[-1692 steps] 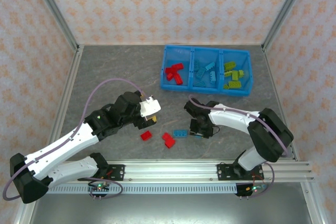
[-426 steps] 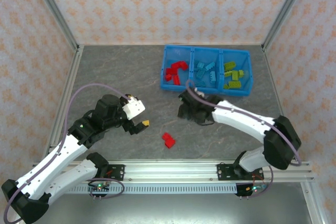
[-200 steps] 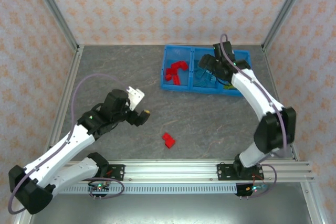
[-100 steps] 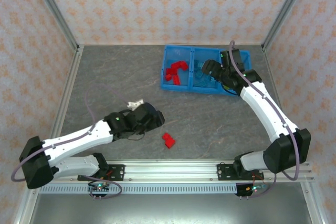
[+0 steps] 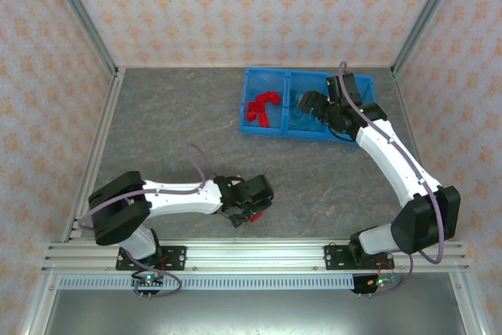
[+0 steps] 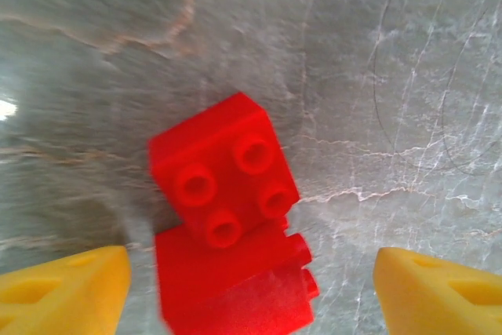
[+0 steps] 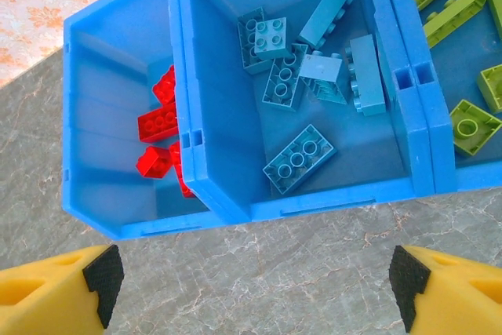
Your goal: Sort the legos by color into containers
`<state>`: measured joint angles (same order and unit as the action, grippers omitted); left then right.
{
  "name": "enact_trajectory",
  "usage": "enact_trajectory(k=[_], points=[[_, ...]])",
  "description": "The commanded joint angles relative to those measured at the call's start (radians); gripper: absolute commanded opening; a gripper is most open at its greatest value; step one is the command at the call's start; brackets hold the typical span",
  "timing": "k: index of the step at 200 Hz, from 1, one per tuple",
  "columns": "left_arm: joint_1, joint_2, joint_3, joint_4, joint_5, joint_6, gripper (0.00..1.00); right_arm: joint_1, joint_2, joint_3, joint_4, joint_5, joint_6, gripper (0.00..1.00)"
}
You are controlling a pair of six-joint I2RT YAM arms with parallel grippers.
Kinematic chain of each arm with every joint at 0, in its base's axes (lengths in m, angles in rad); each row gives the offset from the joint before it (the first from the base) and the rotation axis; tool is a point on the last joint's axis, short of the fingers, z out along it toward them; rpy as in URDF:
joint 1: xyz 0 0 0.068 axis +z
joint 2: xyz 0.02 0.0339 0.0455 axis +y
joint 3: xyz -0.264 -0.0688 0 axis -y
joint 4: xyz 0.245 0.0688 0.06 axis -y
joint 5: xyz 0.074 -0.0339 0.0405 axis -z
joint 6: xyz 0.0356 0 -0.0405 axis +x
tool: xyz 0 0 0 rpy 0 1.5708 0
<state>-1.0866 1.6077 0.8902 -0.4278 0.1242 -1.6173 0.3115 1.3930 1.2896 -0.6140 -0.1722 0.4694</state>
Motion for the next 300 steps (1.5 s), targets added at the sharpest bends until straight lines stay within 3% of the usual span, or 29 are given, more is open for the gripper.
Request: enact_trajectory(k=[1,40,70,118,139,177,197,252,273,300], points=[[-0.005,0.034,0.021,0.048,0.041,-0.043,0.75,0.003,-0.052,-0.008,-0.026,0.045,-0.018,0.90],[-0.003,0.033,0.022,0.026,0.033,-0.041,0.50,0.004,-0.073,-0.024,-0.065,0.031,-0.028,0.90],[0.005,0.010,0.031,0.020,0.016,-0.013,0.36,0.023,-0.107,-0.096,-0.106,-0.086,-0.002,0.90],[0.075,-0.076,0.152,-0.047,-0.045,0.186,0.28,0.084,-0.166,-0.169,-0.259,-0.352,-0.029,0.89],[0.140,-0.082,0.298,-0.126,-0.105,0.335,0.27,0.084,-0.248,-0.167,-0.243,-0.291,0.020,0.90],[0.283,0.056,0.607,-0.195,-0.270,0.576,0.26,0.082,-0.382,-0.202,-0.117,-0.048,0.140,0.92],[0.344,0.225,0.812,-0.220,-0.352,0.694,0.26,0.082,-0.368,-0.216,-0.094,-0.055,0.170,0.92],[0.455,0.692,1.376,-0.309,-0.368,0.876,0.30,0.084,-0.370,-0.202,-0.150,-0.053,0.162,0.91],[0.471,0.767,1.494,-0.333,-0.334,0.890,0.40,0.084,-0.386,-0.198,-0.164,-0.036,0.154,0.91],[0.472,0.746,1.483,-0.324,-0.323,0.893,0.57,0.084,-0.385,-0.202,-0.165,-0.035,0.153,0.91]])
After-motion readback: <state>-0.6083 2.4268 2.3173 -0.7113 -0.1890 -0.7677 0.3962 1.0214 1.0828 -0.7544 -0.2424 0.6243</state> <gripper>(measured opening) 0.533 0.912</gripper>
